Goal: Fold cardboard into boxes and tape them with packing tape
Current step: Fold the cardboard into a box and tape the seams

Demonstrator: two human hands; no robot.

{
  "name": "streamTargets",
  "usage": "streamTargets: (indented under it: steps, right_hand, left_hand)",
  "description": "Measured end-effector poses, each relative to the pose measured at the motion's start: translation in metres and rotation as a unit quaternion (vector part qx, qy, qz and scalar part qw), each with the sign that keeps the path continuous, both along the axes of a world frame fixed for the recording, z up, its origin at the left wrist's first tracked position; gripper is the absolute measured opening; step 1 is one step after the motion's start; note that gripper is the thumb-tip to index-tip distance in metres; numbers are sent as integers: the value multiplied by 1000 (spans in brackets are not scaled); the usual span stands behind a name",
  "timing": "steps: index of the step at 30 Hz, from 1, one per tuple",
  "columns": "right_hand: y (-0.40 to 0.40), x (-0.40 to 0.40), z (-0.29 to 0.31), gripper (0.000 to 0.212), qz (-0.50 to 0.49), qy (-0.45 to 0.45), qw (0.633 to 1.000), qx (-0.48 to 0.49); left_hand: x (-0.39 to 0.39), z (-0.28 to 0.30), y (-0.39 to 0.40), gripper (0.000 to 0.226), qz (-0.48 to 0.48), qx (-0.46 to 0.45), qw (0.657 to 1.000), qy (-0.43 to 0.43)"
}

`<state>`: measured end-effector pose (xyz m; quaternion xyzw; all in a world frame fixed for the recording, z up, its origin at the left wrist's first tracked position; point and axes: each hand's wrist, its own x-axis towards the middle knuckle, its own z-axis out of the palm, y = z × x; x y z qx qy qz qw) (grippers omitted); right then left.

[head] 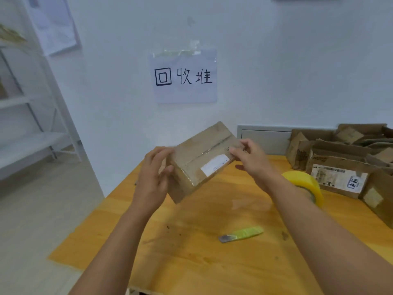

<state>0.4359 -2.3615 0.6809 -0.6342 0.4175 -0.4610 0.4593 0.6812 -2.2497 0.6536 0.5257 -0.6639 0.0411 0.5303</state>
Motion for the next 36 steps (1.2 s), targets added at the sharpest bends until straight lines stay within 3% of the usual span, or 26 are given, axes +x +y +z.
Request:
streamTargets:
  steps: [3,4,6,9,12,14,17,19,23,26,28,30,33,36]
  right_hand:
    - [15,6,-12,26,-15,15,1000,-3]
    - [21,8,-16,37,-14,29,999,-10]
    - [31,11,-21,62,0,66,997,-30]
    - [43,9,-22,74,77,59,995,-1]
    - [48,5,-24,49,113,58,991,31]
    - [49,7,-29,32,106,67,992,23]
    - [54,12,-39,28,54,16,998,33]
    - [53,18,-43,28,21,-45,997,65]
    - [42,32,-47,29,-25,-111,986,122]
    - [40,41,-52,32,-6,-116,982,151]
    - [40,40,-58,35,17,-61,987,148]
    - [38,33,-66,39,16,70,993,90]
    - [35,20,-79,59,0,277,960,-45]
    - [38,14,-84,65,25,318,939,-132]
  left_hand:
    - [-9,1,-3,25,92,25,970,223]
    - [-14,3,-4,15,100,38,956,273]
    - [-20,9,-2,21,74,54,946,310]
    - [-13,15,-5,29,32,85,959,268]
    - [5,20,-20,38,28,116,964,236]
    - [7,28,-31,40,29,140,969,203]
    - [-7,39,-45,45,69,168,978,101]
    - [-20,41,-50,58,67,157,978,122]
    - [-41,10,-46,70,-18,186,972,144]
    - [-45,-24,-42,64,-98,225,964,101]
    - [-40,-39,-42,50,-89,218,969,79]
    - [-31,-48,-40,39,-73,212,972,76]
    - [-24,-58,-36,36,-69,223,969,76]
    - [-26,-64,-29,38,-70,208,971,91]
